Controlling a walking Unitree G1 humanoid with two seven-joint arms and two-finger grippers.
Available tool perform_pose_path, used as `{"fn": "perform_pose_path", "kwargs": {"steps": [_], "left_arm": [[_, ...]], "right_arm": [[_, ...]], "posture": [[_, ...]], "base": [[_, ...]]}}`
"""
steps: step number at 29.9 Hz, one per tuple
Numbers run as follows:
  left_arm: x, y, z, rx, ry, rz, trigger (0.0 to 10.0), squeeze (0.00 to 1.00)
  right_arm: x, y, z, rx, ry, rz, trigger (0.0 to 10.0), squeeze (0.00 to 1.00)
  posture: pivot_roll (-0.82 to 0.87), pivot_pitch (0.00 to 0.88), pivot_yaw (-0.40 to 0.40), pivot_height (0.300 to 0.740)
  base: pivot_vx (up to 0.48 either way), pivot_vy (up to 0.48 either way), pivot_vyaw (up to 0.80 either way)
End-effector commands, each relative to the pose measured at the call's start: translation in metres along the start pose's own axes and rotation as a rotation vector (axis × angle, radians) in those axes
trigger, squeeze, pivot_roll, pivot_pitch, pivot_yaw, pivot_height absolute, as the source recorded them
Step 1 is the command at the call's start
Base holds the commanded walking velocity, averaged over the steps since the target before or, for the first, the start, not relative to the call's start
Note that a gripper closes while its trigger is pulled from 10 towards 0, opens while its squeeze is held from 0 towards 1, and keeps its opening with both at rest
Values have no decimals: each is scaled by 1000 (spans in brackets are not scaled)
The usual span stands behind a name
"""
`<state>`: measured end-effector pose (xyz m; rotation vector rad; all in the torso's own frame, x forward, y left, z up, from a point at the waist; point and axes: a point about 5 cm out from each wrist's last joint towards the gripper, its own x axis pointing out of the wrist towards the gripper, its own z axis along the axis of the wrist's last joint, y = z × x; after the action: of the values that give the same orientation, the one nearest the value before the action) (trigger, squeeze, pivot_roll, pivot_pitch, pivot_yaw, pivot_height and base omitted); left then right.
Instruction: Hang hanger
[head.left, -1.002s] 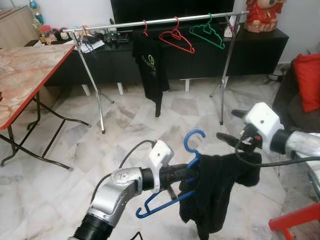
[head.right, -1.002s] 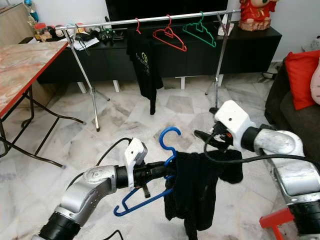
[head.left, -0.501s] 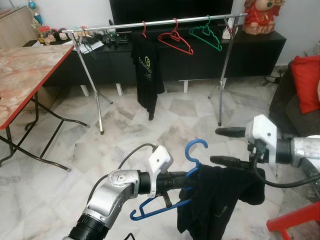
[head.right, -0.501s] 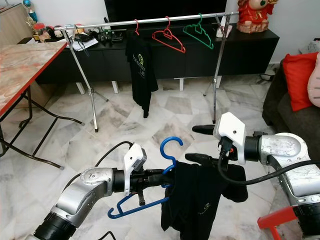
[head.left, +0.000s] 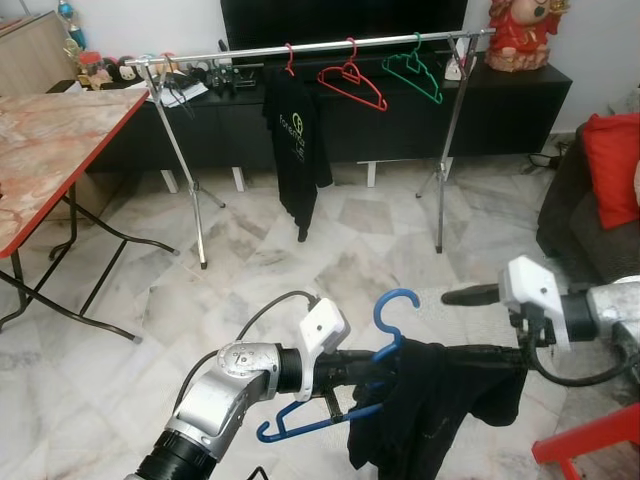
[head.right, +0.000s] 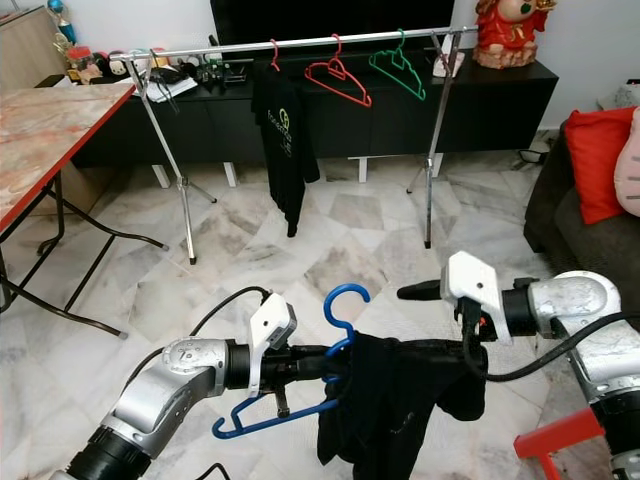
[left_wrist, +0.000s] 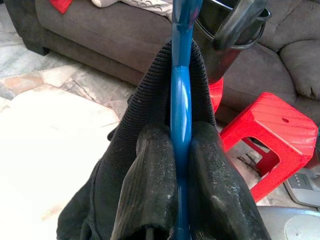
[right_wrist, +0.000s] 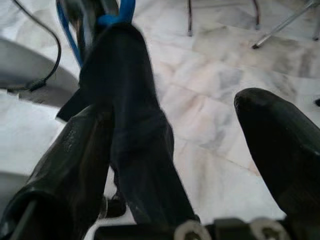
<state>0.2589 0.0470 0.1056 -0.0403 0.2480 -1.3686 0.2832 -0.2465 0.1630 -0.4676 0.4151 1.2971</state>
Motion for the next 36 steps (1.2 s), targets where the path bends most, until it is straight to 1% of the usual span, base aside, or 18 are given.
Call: {"fn": "perform_pose_path", "kwargs": {"steps": [1, 7, 11, 16, 19, 28, 36], "left_arm": [[0, -1, 10, 56, -15, -21, 10000, 0], [1, -2, 9, 66, -7, -30, 10000, 0], [2, -2, 9, 72, -2, -38, 10000, 0], [3, -2, 10, 78, 0, -44, 10000, 0], [4, -3, 10, 85, 3, -58, 10000, 0], [6, -2, 14, 103, 4, -72, 10000, 0], [8, -3, 15, 109, -2, -74, 10000, 0]], "right_arm": [[6, 0, 2, -36, 12, 45, 10000, 0], [15, 3, 1, -54, 27, 95, 10000, 0], [21, 5, -6, -55, 58, 138, 10000, 0], [25, 4, -13, -47, 93, 129, 10000, 0], [29, 5, -15, -43, 90, 136, 10000, 0], [35, 5, -17, -41, 100, 156, 10000, 0], [35, 5, -20, -37, 118, 164, 10000, 0]], "posture": [[-107, 0, 31, 740], [-96, 0, 30, 740], [-92, 0, 31, 740], [-93, 0, 35, 740], [-93, 0, 38, 740], [-92, 0, 41, 740], [-93, 0, 38, 740]], "base": [[0, 0, 0], [0, 0, 0], [0, 0, 0], [0, 0, 0], [0, 0, 0], [0, 0, 0], [0, 0, 0]]}}
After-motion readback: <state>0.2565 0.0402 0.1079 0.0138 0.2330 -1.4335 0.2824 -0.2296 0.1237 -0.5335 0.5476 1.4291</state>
